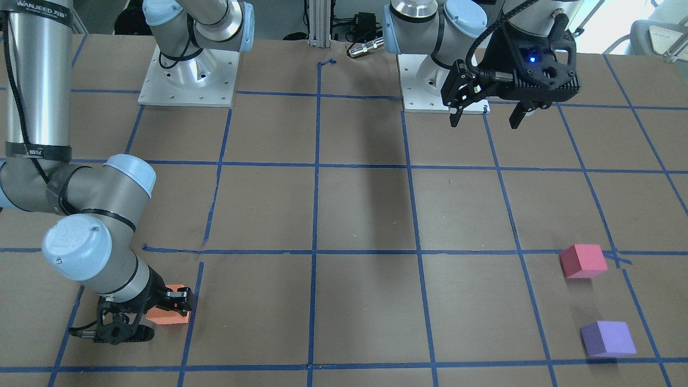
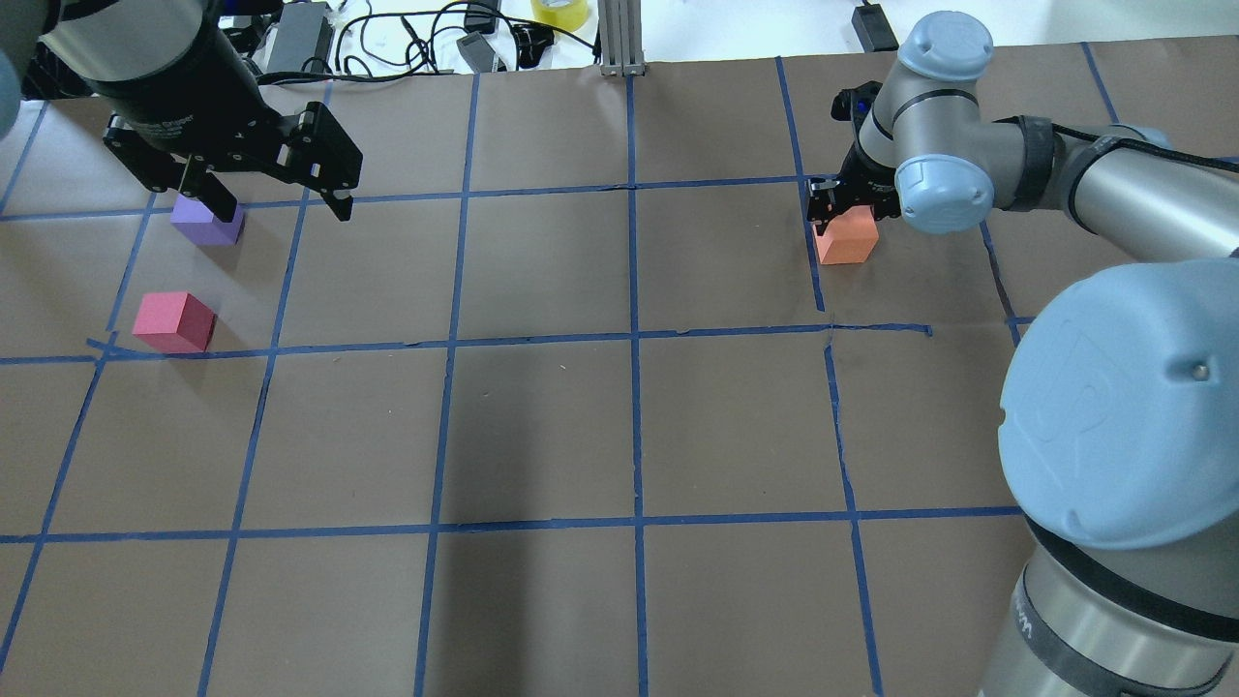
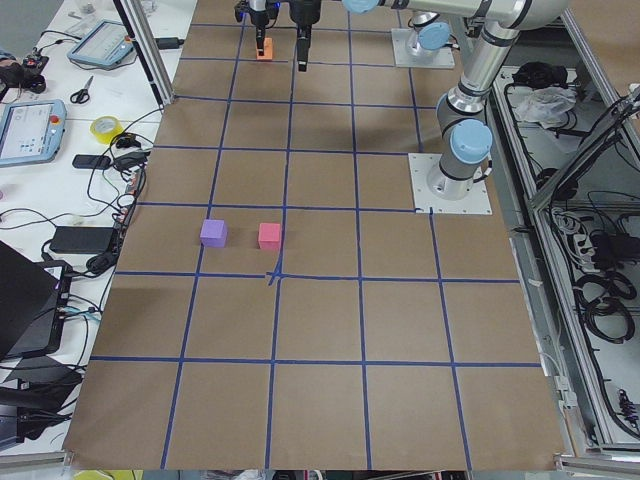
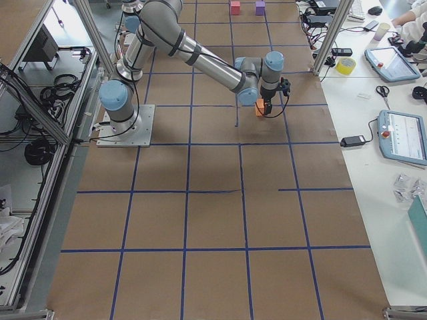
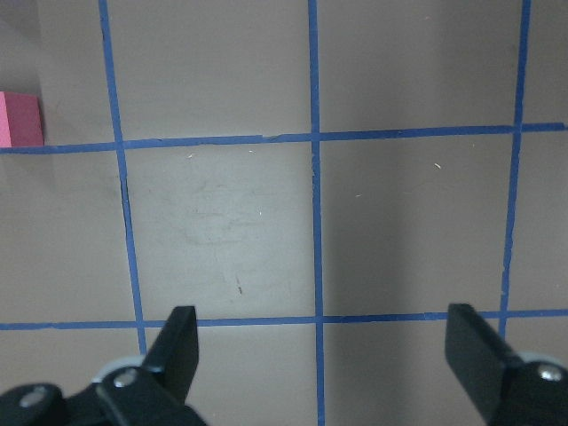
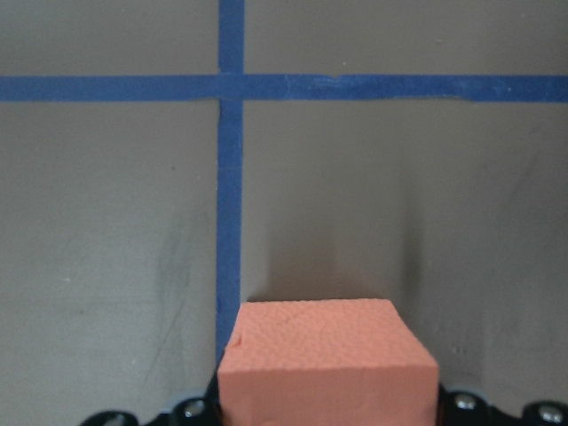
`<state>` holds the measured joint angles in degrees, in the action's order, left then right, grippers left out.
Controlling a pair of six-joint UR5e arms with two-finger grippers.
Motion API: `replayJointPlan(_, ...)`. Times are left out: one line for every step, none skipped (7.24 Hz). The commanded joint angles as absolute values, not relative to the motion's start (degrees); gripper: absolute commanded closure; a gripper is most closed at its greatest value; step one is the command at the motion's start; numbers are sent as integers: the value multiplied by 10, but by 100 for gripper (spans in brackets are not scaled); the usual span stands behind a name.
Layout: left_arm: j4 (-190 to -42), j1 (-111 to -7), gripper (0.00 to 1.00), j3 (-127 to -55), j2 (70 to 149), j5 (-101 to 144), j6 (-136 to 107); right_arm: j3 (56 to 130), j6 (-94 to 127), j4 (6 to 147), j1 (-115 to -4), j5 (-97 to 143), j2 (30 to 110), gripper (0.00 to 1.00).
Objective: Arrange blocks in a line
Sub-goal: 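Carry the orange cube with the right gripper toward the table center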
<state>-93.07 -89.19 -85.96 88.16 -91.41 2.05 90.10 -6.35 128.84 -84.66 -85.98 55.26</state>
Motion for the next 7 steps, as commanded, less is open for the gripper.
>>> replayJointPlan(-931, -891, 0, -860, 882, -914, 21, 894, -59, 1288, -857, -864, 563, 100)
replayJointPlan(-931, -891, 0, -860, 882, -915, 21, 876, -55, 1275, -884, -874, 579, 100)
replayJointPlan(-931, -891, 0, -860, 882, -915, 21, 852, -11, 1242, -922, -887, 586, 100)
replayJointPlan(-931, -891, 0, -860, 881, -915, 22, 832, 55, 1225, -959, -887, 584, 100)
replayJointPlan(-931, -891, 0, -860, 880, -915, 22, 824, 81, 1222, -990, -888, 578, 100)
replayJointPlan(-931, -891, 0, -860, 880, -915, 22, 816, 120, 1223, -1018, -887, 564, 100)
replayJointPlan(-932, -891, 0, -860, 880, -915, 22, 794, 151, 1230, -1049, -886, 537, 100)
